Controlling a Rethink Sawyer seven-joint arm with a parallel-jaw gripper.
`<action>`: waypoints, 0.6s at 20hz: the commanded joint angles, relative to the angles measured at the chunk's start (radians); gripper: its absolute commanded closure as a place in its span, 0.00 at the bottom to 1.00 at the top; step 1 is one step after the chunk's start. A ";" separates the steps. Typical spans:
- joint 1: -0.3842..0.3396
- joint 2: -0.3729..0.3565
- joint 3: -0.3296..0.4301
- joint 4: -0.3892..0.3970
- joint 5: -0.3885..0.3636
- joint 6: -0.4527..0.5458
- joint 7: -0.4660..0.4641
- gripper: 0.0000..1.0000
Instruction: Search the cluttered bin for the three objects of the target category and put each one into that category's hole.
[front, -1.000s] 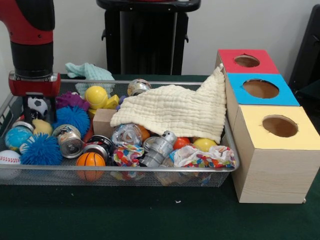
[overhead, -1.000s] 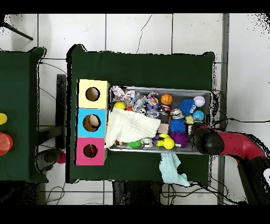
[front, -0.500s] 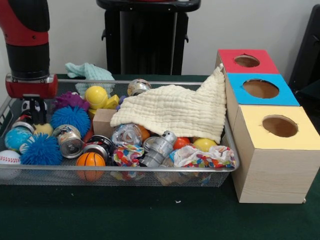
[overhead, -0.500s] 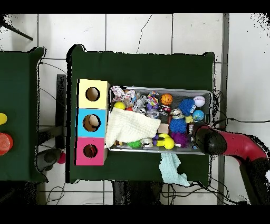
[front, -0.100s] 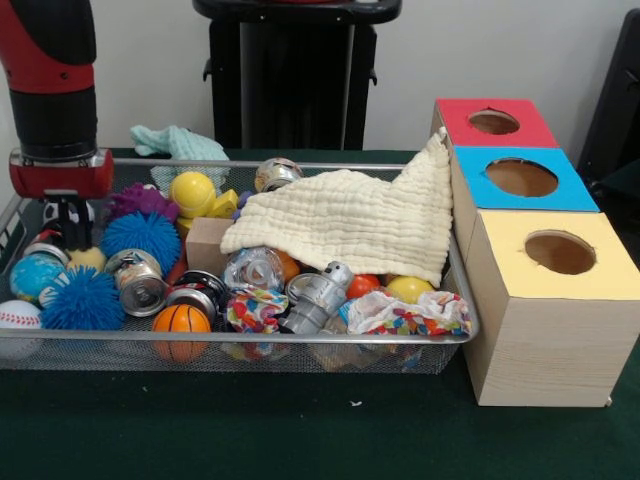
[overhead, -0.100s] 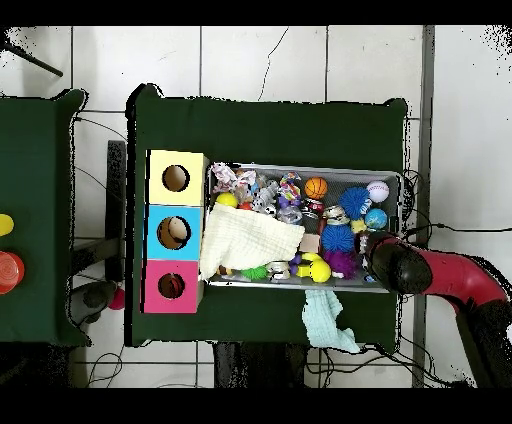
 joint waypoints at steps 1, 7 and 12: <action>0.001 0.024 0.073 -0.004 -0.039 0.037 -0.173 0.00; 0.006 0.017 0.065 0.001 -0.056 0.035 -0.179 0.00; 0.007 0.019 0.066 0.001 -0.053 0.030 -0.171 0.00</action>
